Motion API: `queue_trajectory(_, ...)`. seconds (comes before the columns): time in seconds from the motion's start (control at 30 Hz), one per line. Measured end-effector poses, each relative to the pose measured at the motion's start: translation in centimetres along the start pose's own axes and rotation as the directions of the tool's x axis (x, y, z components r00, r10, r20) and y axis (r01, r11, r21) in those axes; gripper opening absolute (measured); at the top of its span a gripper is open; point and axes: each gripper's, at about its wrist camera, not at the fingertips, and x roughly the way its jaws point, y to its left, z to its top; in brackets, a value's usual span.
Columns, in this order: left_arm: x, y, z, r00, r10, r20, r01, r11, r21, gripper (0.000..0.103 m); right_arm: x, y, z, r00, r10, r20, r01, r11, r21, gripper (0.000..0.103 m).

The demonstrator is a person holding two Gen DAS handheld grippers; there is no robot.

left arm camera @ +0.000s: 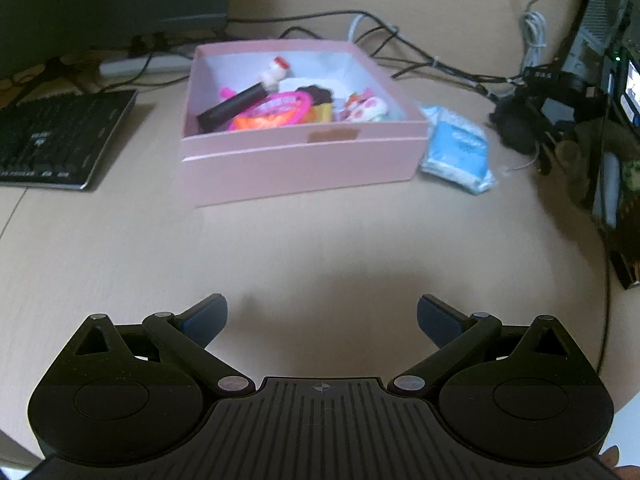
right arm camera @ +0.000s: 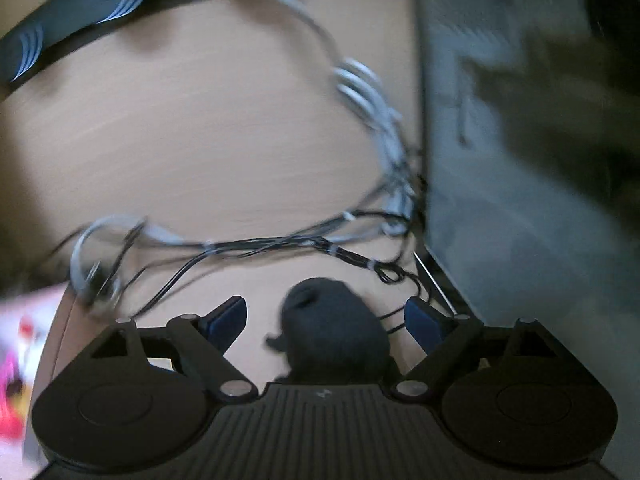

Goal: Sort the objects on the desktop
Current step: 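Move the right gripper toward the black plush toy, then grasp the black plush toy with the right gripper and lift it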

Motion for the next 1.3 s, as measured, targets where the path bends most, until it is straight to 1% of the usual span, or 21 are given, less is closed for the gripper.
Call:
queue_trajectory(0.1,0.2,1.2,-0.1,1.000,0.008,-0.015,-0.008,1.000,-0.016,0.103,2.4,-1.6,0.3,0.998,-0.006,-0.064,0.014,0.992,0.124,0.086)
queue_trajectory(0.2,0.3,2.3,0.0,1.000,0.005,-0.026,-0.006,0.999,-0.032,0.103,3.2,-2.6,-0.6,0.989,0.086,-0.117,-0.057,0.971,0.232,0.086)
queue_trajectory(0.27,0.6,2.5,0.3,0.999,-0.008,-0.031,0.006,0.999,-0.040,0.103,3.7,-2.4,-1.4,0.976,0.137,-0.169,-0.095,0.966,0.239,0.084)
queue_trajectory(0.3,0.7,2.4,0.5,0.999,-0.017,-0.032,0.016,0.999,-0.038,0.103,3.5,-1.9,-1.9,0.972,0.142,-0.189,-0.100,0.971,0.215,0.076)
queue_trajectory(0.33,0.8,2.1,0.7,0.999,-0.028,-0.030,0.027,0.999,-0.031,0.103,3.1,-1.2,-2.5,0.968,0.145,-0.205,-0.109,0.978,0.175,0.074)
queue_trajectory(0.43,1.2,0.8,1.2,0.998,-0.065,-0.027,0.065,0.998,0.006,0.103,0.9,-0.1,-3.2,0.967,0.151,-0.207,-0.134,0.987,0.095,0.072)
queue_trajectory(0.53,1.9,-1.0,1.5,0.994,-0.102,-0.038,0.103,0.994,0.040,0.103,-3.1,0.1,-3.5,0.980,0.127,-0.155,-0.131,0.991,-0.018,0.072)
queue_trajectory(0.6,2.3,-2.3,1.5,0.992,-0.121,-0.046,0.124,0.990,0.063,0.103,-6.0,0.4,-3.8,0.987,0.108,-0.119,-0.124,0.982,-0.140,0.072)
queue_trajectory(0.67,2.8,-3.6,1.6,0.989,-0.139,-0.052,0.143,0.986,0.087,0.103,-9.0,0.8,-4.7,0.991,0.103,-0.090,-0.125,0.951,-0.282,0.072)
queue_trajectory(0.77,3.3,-5.2,1.5,0.986,-0.152,-0.064,0.158,0.980,0.119,0.103,-11.9,2.0,-7.1,0.993,0.090,-0.071,-0.114,0.851,-0.513,0.072)
queue_trajectory(0.8,3.4,-5.5,1.4,0.986,-0.152,-0.069,0.160,0.979,0.126,0.103,-12.5,2.7,-8.4,0.996,0.075,-0.055,-0.093,0.794,-0.601,0.072)
queue_trajectory(0.83,3.4,-5.9,1.3,0.986,-0.149,-0.072,0.158,0.979,0.131,0.103,-12.9,3.4,-10.1,0.998,0.053,-0.027,-0.057,0.718,-0.694,0.072)
queue_trajectory(0.9,3.5,-6.1,1.3,0.987,-0.142,-0.073,0.150,0.980,0.132,0.103,-13.2,4.6,-13.2,0.999,0.015,0.034,0.020,0.579,-0.815,0.072)
queue_trajectory(0.93,3.4,-6.3,1.4,0.988,-0.135,-0.071,0.143,0.981,0.131,0.103,-13.1,5.1,-14.4,0.999,0.006,0.053,0.042,0.528,-0.848,0.072)
queue_trajectory(0.97,3.4,-6.4,1.5,0.989,-0.130,-0.067,0.138,0.982,0.132,0.103,-13.3,5.4,-15.4,0.998,0.007,0.059,0.048,0.493,-0.869,0.073)
queue_trajectory(1.0,3.3,-6.5,1.6,0.990,-0.124,-0.061,0.132,0.982,0.133,0.103,-13.5,5.7,-16.2,0.998,0.015,0.053,0.039,0.474,-0.880,0.073)
queue_trajectory(1.07,3.0,-6.6,2.0,0.992,-0.115,-0.045,0.120,0.984,0.131,0.103,-14.4,5.9,-16.9,0.998,0.061,0.009,-0.021,0.482,-0.876,0.074)
queue_trajectory(1.1,2.9,-6.5,2.2,0.993,-0.112,-0.036,0.116,0.985,0.127,0.103,-14.9,6.0,-16.9,0.996,0.092,-0.008,-0.052,0.490,-0.870,0.078)
queue_trajectory(1.2,2.7,-6.8,3.0,0.994,-0.106,-0.017,0.107,0.987,0.121,0.103,-16.6,6.1,-17.0,0.980,0.190,-0.064,-0.154,0.509,-0.847,0.084)
queue_trajectory(1.27,2.7,-6.9,3.4,0.995,-0.098,-0.004,0.098,0.988,0.120,0.103,-17.1,5.7,-16.2,0.961,0.242,-0.138,-0.253,0.555,-0.793,0.084)
queue_trajectory(1.3,2.7,-6.9,3.5,0.996,-0.095,-0.001,0.094,0.989,0.118,0.103,-17.2,5.4,-15.5,0.944,0.273,-0.184,-0.315,0.587,-0.746,0.085)
